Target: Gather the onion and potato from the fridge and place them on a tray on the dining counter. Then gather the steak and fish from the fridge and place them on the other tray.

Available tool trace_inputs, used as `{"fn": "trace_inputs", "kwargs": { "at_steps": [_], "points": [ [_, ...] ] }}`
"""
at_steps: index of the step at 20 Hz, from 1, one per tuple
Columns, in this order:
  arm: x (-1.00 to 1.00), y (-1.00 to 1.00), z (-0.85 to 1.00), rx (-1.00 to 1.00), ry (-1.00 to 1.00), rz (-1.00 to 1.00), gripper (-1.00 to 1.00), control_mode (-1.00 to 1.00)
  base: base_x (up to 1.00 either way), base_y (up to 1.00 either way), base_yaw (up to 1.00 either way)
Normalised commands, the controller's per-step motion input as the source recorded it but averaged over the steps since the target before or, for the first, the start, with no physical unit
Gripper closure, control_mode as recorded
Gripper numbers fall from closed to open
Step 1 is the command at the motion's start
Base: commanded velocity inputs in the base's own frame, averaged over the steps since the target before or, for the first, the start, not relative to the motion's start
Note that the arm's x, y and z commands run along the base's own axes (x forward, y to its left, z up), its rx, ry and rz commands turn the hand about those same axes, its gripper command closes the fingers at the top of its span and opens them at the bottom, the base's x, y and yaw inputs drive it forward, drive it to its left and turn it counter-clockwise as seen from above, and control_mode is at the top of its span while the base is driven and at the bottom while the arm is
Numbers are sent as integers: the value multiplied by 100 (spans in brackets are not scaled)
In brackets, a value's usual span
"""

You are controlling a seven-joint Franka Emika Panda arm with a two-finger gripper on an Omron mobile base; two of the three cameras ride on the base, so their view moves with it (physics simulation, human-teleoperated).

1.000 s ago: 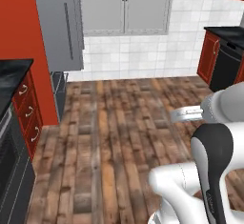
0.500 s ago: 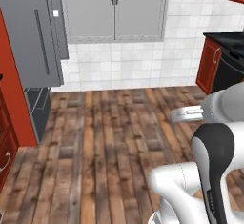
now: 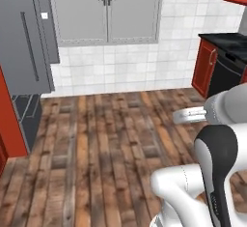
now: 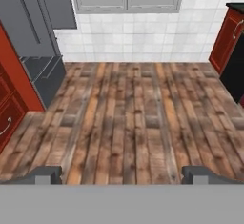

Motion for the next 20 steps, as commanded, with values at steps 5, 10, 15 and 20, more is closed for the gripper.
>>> {"fn": "trace_inputs", "kwargs": {
  "at_steps": [5, 10, 15, 20],
  "points": [
    [0, 0, 0, 0, 0, 0, -100, 100, 100, 16, -10],
    [0, 0, 0, 0, 0, 0, -100, 100, 100, 29, -20],
    [0, 0, 0, 0, 0, 0, -100, 100, 100, -7, 31],
    [0, 0, 0, 0, 0, 0, -100, 100, 89, -35, 51]
  ]
}}
